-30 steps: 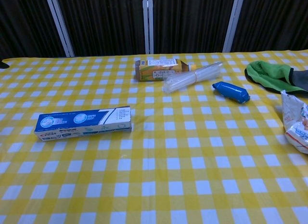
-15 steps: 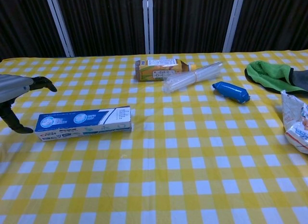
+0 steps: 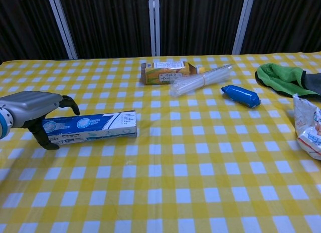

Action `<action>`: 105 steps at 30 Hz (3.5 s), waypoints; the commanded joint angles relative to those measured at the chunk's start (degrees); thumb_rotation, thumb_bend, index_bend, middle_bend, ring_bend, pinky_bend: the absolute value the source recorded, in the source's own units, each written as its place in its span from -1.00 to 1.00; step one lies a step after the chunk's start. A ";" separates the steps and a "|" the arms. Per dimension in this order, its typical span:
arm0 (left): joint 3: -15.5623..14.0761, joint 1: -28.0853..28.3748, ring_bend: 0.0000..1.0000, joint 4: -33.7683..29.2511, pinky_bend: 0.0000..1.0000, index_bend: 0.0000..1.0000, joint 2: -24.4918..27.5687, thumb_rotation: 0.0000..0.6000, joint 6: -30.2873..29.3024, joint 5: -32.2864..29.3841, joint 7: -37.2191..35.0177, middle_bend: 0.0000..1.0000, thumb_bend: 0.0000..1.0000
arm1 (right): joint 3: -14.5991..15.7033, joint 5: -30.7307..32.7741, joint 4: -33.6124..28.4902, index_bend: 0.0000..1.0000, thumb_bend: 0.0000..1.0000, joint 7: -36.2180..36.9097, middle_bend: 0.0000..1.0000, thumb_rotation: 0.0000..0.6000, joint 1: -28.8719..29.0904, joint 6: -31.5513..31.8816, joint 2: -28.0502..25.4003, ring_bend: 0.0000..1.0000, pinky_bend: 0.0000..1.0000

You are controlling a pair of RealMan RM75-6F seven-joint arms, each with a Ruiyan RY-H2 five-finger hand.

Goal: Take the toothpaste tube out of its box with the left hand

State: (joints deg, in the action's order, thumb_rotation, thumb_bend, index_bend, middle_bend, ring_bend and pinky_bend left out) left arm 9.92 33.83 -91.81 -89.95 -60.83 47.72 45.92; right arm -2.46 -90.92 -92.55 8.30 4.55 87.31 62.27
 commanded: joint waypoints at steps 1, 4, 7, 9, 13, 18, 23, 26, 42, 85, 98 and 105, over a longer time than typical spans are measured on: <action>-0.24 0.64 -0.72 1.16 -0.60 -0.51 -1.05 1.00 -0.40 -0.32 -0.15 -0.80 -0.58 | -0.08 0.13 0.04 -0.93 -0.83 0.16 -1.00 1.00 0.01 -0.01 -0.06 -1.00 -1.00; -0.49 1.04 -0.69 2.40 -0.56 -0.49 -2.05 1.00 -0.69 -0.53 0.07 -0.78 -0.51 | -0.14 0.29 0.09 -0.93 -0.83 0.34 -1.00 1.00 0.02 -0.08 -0.10 -1.00 -1.00; -0.46 1.38 -0.55 3.97 -0.42 -0.33 -3.42 1.00 -1.16 -0.67 -0.31 -0.62 -0.23 | -0.11 0.25 0.11 -0.93 -0.83 0.44 -1.00 1.00 0.06 -0.18 -0.14 -1.00 -1.00; -0.41 1.39 -0.45 4.95 -0.33 -0.21 -4.46 1.00 -2.08 -0.16 -0.88 -0.50 -0.07 | -0.09 0.22 0.12 -0.93 -0.83 0.42 -1.00 1.00 0.06 -0.19 -0.14 -1.00 -1.00; -1.00 1.21 -0.33 7.00 -0.23 -0.04 -6.40 1.00 -4.63 2.44 -1.73 -0.35 0.08 | -0.15 0.30 0.11 -0.93 -0.83 0.47 -1.00 1.00 0.04 -0.14 -0.16 -1.00 -1.00; -1.27 0.67 -0.32 7.72 -0.22 -0.03 -6.92 1.00 -6.54 4.76 -3.57 -0.34 0.12 | -0.12 0.12 0.03 -0.93 -0.83 0.39 -1.00 1.00 -0.03 0.06 -0.18 -1.00 -1.00; -1.48 0.25 -0.32 5.63 -0.22 -0.03 -4.35 1.00 -8.45 8.12 -4.67 -0.34 0.12 | -0.04 0.00 -0.06 -0.93 -0.83 0.14 -1.00 1.00 -0.02 0.00 -0.12 -1.00 -1.00; -1.77 0.29 -0.32 3.48 -0.22 -0.03 -1.80 1.00 -9.04 10.17 -4.48 -0.34 0.12 | -0.02 -0.10 -0.11 -0.93 -0.83 -0.05 -1.00 1.00 -0.05 0.10 -0.08 -1.00 -1.00; -3.38 4.85 -0.34 -6.05 -0.26 -0.08 16.67 1.00 -8.36 22.97 7.94 -0.43 0.12 | -0.17 -0.32 -0.64 -0.93 -0.83 0.51 -1.00 1.00 -0.39 0.99 -0.60 -1.00 -1.00; -3.51 1.83 -0.42 -14.37 -0.30 -0.15 23.08 1.00 -10.72 27.81 3.26 -0.49 0.08 | -0.12 -0.76 -1.05 -0.94 -0.83 0.24 -1.00 1.00 -0.59 1.32 -0.74 -1.00 -1.00; -4.89 0.11 -1.00 -13.41 -1.00 -0.89 16.13 1.00 -4.25 18.22 -10.69 -1.00 -0.55 | -0.11 -0.35 -0.62 -0.93 -0.83 -0.61 -1.00 1.00 -0.37 0.60 -0.26 -1.00 -1.00; -7.26 -5.02 -1.00 -9.20 -1.00 -0.91 13.80 1.00 -10.57 24.13 -19.22 -1.00 -0.58 | 0.12 -0.25 -0.14 -0.93 -0.83 -1.88 -1.00 1.00 -0.08 -0.26 0.45 -1.00 -1.00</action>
State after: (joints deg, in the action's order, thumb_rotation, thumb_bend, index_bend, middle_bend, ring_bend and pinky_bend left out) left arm 3.85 30.75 -102.84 -75.18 -69.11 69.44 29.02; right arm -2.36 -91.21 -92.74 6.49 4.45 87.12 62.66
